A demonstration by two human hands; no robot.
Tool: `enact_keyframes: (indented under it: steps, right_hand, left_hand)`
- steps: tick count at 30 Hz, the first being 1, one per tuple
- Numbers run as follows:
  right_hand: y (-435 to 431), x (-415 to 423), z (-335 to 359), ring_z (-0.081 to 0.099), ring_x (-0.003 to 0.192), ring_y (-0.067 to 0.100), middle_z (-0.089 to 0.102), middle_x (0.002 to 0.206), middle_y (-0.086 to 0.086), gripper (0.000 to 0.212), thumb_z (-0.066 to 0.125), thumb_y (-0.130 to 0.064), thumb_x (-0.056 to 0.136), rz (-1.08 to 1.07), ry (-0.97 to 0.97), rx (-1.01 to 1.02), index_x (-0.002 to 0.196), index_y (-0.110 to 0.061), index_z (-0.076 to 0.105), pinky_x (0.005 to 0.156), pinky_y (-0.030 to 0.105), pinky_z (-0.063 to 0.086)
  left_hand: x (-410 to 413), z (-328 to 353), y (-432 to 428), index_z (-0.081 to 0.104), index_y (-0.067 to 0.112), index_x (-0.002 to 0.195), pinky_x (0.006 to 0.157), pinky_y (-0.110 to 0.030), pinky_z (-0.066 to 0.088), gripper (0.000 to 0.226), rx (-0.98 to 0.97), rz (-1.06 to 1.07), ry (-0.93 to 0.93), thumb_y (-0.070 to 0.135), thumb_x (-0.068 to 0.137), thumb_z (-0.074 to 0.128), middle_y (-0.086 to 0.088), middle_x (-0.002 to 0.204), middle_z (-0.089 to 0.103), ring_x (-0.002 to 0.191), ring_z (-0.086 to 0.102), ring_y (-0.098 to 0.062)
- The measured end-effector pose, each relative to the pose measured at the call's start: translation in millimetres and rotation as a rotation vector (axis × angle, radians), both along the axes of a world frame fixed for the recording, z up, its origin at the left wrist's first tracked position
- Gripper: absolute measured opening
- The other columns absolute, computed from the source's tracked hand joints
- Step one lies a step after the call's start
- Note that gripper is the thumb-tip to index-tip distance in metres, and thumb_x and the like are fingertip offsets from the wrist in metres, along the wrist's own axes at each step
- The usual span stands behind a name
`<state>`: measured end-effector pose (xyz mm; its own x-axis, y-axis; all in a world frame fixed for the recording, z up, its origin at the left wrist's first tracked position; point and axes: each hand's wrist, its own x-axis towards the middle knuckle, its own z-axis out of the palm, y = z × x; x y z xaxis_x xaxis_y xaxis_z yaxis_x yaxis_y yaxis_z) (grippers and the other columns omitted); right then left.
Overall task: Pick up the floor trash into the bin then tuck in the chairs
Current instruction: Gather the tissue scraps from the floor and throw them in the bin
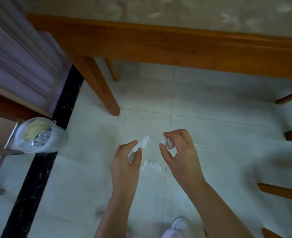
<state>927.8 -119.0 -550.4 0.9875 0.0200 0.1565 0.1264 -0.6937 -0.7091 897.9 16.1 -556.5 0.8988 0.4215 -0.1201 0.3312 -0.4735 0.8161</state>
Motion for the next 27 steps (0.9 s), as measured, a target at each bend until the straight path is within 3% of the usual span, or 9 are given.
enact_keyframes:
  steps: [4, 6, 16, 22, 27]
  right_hand:
    - [43.7, -2.5, 21.1, 0.052, 0.078, 0.011, 0.061, 0.092, 0.006, 0.023, 0.067, -0.018, 0.078, 0.080, 0.009, -0.026, 0.098, -0.007, 0.066, 0.077, -0.002, 0.035]
    - [70.4, -4.0, 27.7, 0.051, 0.077, 0.009, 0.060, 0.093, 0.005, 0.024, 0.072, -0.013, 0.077, 0.125, 0.034, -0.042, 0.099, -0.008, 0.066, 0.068, -0.005, 0.035]
    - [242.3, -10.5, 60.5, 0.052, 0.076, 0.012, 0.053, 0.090, -0.001, 0.023, 0.073, -0.008, 0.076, 0.305, 0.062, 0.003, 0.098, -0.008, 0.064, 0.065, 0.000, 0.038]
    - [334.8, -14.9, 58.3, 0.052, 0.078, 0.014, 0.050, 0.091, -0.002, 0.019, 0.069, -0.009, 0.080, 0.429, 0.104, 0.031, 0.098, -0.008, 0.063, 0.066, 0.006, 0.039]
    - [389.9, -5.6, 45.4, 0.052, 0.078, 0.015, 0.050, 0.091, -0.001, 0.018, 0.065, -0.012, 0.081, 0.531, 0.132, 0.038, 0.098, -0.009, 0.062, 0.068, 0.011, 0.038]
  left_hand:
    - [-15.0, 17.9, 40.5, 0.067, 0.008, 0.108, 0.065, 0.003, 0.035, 0.022, 0.036, 0.050, 0.009, 0.006, 0.086, 0.061, 0.003, 0.093, 0.058, 0.076, 0.054, -0.004]
    - [-22.3, 24.0, 68.4, 0.067, 0.006, 0.106, 0.065, 0.003, 0.035, 0.022, 0.043, 0.085, 0.012, 0.004, 0.085, 0.063, 0.003, 0.092, 0.059, 0.076, 0.054, -0.005]
    - [-45.9, 60.9, 232.8, 0.069, 0.008, 0.103, 0.065, 0.002, 0.036, 0.020, 0.019, 0.241, -0.027, 0.003, 0.083, 0.065, 0.003, 0.091, 0.062, 0.076, 0.057, 0.004]
    - [-55.7, 65.0, 319.8, 0.069, 0.008, 0.102, 0.069, 0.001, 0.038, 0.020, 0.082, 0.258, -0.069, 0.003, 0.082, 0.066, 0.014, 0.086, 0.057, 0.082, 0.055, 0.015]
    - [-56.9, 53.8, 373.6, 0.069, 0.008, 0.100, 0.070, 0.000, 0.037, 0.020, 0.102, 0.394, -0.071, 0.002, 0.082, 0.066, 0.004, 0.089, 0.062, 0.084, 0.053, 0.018]
